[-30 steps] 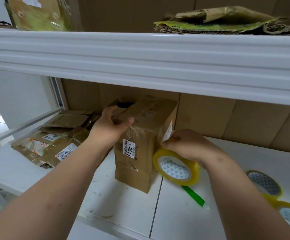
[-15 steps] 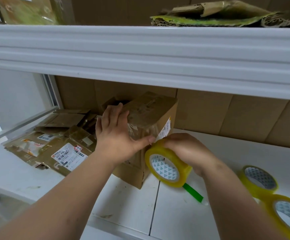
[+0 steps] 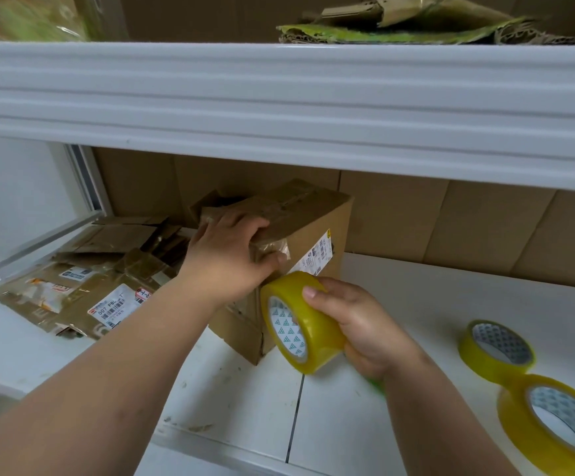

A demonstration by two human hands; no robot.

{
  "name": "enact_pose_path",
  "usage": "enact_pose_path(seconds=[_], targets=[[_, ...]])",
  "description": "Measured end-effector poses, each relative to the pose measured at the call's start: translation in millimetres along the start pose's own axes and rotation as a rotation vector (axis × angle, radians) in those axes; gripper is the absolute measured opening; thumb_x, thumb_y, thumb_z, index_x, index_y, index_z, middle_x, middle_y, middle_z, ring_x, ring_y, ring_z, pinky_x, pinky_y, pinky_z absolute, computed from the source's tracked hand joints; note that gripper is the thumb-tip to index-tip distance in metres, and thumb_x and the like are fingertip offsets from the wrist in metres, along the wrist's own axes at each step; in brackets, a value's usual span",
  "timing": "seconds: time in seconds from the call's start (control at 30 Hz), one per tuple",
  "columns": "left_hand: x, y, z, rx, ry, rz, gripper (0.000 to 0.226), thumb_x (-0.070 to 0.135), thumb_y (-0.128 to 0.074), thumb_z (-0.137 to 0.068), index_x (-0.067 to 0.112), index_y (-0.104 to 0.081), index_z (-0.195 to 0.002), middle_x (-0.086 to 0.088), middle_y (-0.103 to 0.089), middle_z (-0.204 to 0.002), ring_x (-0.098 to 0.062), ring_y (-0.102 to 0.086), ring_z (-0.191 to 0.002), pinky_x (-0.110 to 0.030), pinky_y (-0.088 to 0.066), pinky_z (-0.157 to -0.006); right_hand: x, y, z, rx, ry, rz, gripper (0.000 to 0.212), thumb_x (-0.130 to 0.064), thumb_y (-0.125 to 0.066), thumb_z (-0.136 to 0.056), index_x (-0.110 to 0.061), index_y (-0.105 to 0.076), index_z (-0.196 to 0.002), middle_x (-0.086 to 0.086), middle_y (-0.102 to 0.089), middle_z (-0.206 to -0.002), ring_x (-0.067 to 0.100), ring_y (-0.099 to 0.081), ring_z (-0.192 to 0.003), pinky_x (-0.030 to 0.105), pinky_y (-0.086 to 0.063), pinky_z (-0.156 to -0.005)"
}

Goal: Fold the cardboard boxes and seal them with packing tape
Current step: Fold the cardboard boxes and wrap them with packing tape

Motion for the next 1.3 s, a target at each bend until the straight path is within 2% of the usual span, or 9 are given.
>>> enact_pose_path(seconds=[0.2,0.37,0.57,0.67,0.9,1.0,1.07,1.2,1.3], targets=[[-9.9,6.5,-15.6,-0.143,-0.010,-0.001,0.058,0.059,-0.062,-0.086,0.038,-0.051,-0.139,0.012,-0.044,-0.150,-0.013,-0.037,-0.140,-0.047,-0.023,-0.118,21.4,-17.9,2.5,-0.088,0.040,-0.207,0.051,-0.001,-0.071,-0.074,-0.009,-0.057,-0.123,0.011,-0.072,-0.108,0.022,-0.068,-0.098,0.033,-0.053,-0.087],[-13.4,4.7,-16.8,-0.143,0.001,0.057,0.057,0.048,-0.066,-0.089,0.035,-0.050,-0.142,0.012,-0.038,-0.155,-0.010,-0.031,-0.144,-0.046,-0.022,-0.119,36.1,-29.8,6.5,-0.092,0.084,-0.077,0.039,-0.012,-0.057,-0.092,-0.006,-0.057,-0.130,0.010,-0.068,-0.124,0.027,-0.061,-0.119,0.040,-0.045,-0.104],[-13.0,4.3,-14.7,-0.157,0.009,0.102,0.062,0.046,-0.067,-0.089,0.034,-0.046,-0.146,0.010,-0.028,-0.160,-0.008,-0.022,-0.147,-0.039,-0.018,-0.122,72.6,-25.0,10.2,0.034,-0.023,-0.030,0.021,-0.017,-0.055,-0.099,-0.010,-0.063,-0.117,0.020,-0.068,-0.118,0.038,-0.063,-0.112,0.050,-0.047,-0.103],[-13.5,2.6,-6.4,-0.103,0.029,0.147,0.076,0.047,-0.068,-0.087,0.031,-0.034,-0.153,0.007,-0.019,-0.164,-0.009,-0.013,-0.150,-0.024,-0.014,-0.114,82.6,-26.8,10.2,0.068,-0.037,0.010,0.019,-0.013,-0.053,-0.101,-0.009,-0.061,-0.118,0.020,-0.067,-0.119,0.041,-0.059,-0.117,0.055,-0.045,-0.103],[-18.8,-6.5,25.3,0.133,0.035,0.306,0.104,0.038,-0.080,-0.078,0.022,-0.016,-0.158,0.004,-0.006,-0.166,-0.003,0.004,-0.148,-0.018,-0.005,-0.115,79.3,-24.6,11.4,0.011,-0.086,0.014,0.017,-0.013,-0.056,-0.099,-0.011,-0.066,-0.112,0.015,-0.071,-0.113,0.035,-0.065,-0.110,0.049,-0.050,-0.097],[-22.3,-7.6,30.2,0.227,0.142,0.556,0.096,0.022,-0.086,-0.074,0.011,-0.028,-0.150,-0.006,-0.020,-0.161,-0.016,-0.017,-0.150,-0.030,-0.023,-0.121,71.0,-21.1,11.8,-0.018,-0.072,0.088,0.017,-0.021,-0.058,-0.099,-0.013,-0.068,-0.109,0.011,-0.073,-0.108,0.023,-0.069,-0.099,0.039,-0.053,-0.095],[-21.4,-7.6,34.8,0.290,0.171,0.493,0.083,0.023,-0.088,-0.070,0.006,-0.041,-0.137,-0.015,-0.028,-0.154,-0.030,-0.027,-0.144,-0.044,-0.029,-0.116,68.8,-18.0,12.2,-0.033,-0.069,0.147,0.018,-0.025,-0.058,-0.099,-0.016,-0.070,-0.108,0.005,-0.075,-0.106,0.019,-0.070,-0.101,0.034,-0.053,-0.094],[-18.1,-6.3,43.8,0.337,0.145,0.329,0.075,0.037,-0.085,-0.072,0.022,-0.052,-0.138,-0.010,-0.035,-0.133,-0.035,-0.041,-0.126,-0.030,-0.030,-0.100,70.2,-4.4,13.7,-0.042,-0.109,0.197,0.025,-0.037,-0.054,-0.100,-0.022,-0.070,-0.113,-0.001,-0.075,-0.108,0.018,-0.069,-0.104,0.036,-0.054,-0.095],[-23.6,-11.4,46.8,0.166,0.181,0.317,0.086,0.043,-0.078,-0.077,0.045,-0.032,-0.149,-0.002,-0.042,-0.126,-0.023,-0.055,-0.108,-0.026,-0.041,-0.085,72.6,26.4,10.6,0.164,-0.090,0.306,0.021,-0.037,-0.056,-0.099,-0.027,-0.072,-0.107,-0.010,-0.074,-0.102,0.011,-0.069,-0.098,0.035,-0.053,-0.092]])
Point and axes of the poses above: each hand's wrist, its own z-axis away from the middle knuckle, its own y-axis out of the back of the hand, x = y × z, the point moved 5 cm from there along -z, towards the middle knuckle
